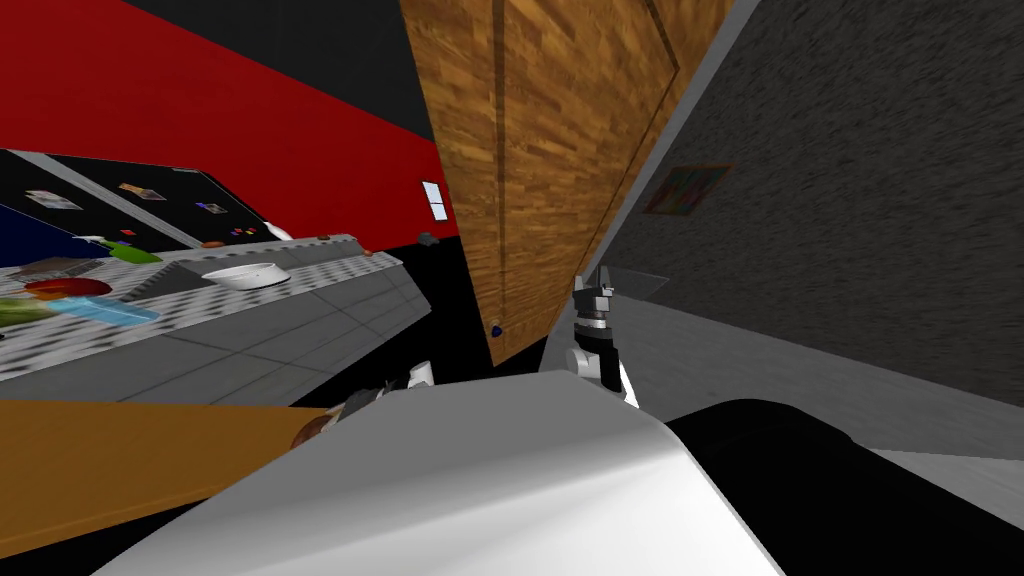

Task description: Push the door open

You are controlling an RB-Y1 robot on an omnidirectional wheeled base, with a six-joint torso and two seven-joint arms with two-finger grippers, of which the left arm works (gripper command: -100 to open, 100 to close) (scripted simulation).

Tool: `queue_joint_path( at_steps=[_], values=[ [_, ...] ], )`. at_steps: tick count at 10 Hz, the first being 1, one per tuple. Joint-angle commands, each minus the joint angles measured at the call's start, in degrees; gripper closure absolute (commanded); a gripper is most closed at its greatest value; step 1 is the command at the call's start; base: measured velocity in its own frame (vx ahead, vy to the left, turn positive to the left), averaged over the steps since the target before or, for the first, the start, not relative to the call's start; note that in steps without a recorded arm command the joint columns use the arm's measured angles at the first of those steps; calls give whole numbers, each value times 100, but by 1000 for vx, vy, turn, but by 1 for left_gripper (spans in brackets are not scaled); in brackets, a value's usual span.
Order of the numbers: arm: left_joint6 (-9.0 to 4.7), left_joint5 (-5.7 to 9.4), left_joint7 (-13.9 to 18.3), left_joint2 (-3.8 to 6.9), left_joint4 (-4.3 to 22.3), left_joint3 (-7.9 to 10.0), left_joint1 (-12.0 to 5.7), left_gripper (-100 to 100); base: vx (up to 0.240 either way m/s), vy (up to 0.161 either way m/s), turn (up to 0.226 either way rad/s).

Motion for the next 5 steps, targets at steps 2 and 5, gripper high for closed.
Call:
queue_joint_path(
  at_steps=[2, 5],
  values=[
    [-247, 140, -28, -100, 233, 196, -113, 100, 0, 152, -38],
    [-373, 196, -47, 99, 140, 263, -126, 100, -13, 87, -47]
  ],
)
